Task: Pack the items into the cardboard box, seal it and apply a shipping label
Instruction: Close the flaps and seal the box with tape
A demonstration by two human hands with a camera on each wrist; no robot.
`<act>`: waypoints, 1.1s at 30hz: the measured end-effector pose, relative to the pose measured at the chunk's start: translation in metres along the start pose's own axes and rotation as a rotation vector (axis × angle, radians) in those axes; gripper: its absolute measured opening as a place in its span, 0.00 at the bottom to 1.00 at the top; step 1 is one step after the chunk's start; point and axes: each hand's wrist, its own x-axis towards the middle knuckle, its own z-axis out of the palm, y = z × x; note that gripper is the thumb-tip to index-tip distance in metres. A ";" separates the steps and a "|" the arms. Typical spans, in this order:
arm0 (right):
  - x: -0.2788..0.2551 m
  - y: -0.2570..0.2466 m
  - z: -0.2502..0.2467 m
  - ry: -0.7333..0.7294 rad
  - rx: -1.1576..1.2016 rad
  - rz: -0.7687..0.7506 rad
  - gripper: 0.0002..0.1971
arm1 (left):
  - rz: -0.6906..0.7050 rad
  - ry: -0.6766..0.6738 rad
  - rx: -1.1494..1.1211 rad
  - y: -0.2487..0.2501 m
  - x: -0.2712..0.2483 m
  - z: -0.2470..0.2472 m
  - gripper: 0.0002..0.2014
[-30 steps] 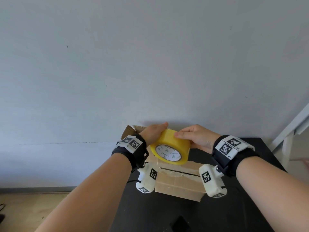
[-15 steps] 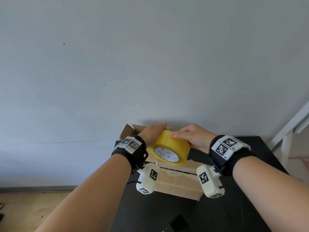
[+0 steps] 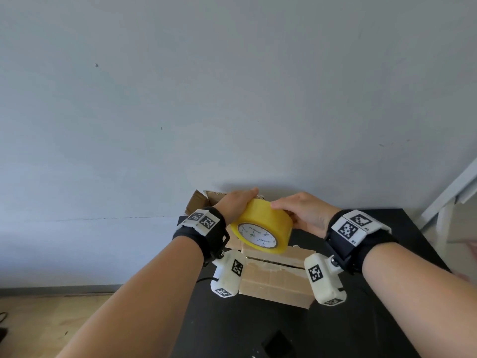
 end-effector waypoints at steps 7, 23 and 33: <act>0.005 0.000 -0.002 0.008 -0.121 -0.025 0.19 | 0.004 -0.028 0.074 0.005 0.002 0.001 0.18; 0.015 -0.003 0.000 0.010 -0.411 -0.011 0.12 | 0.084 -0.120 0.271 -0.005 0.018 0.009 0.23; 0.019 0.002 -0.001 -0.026 -0.437 -0.028 0.16 | 0.118 -0.115 0.327 -0.012 0.026 0.008 0.20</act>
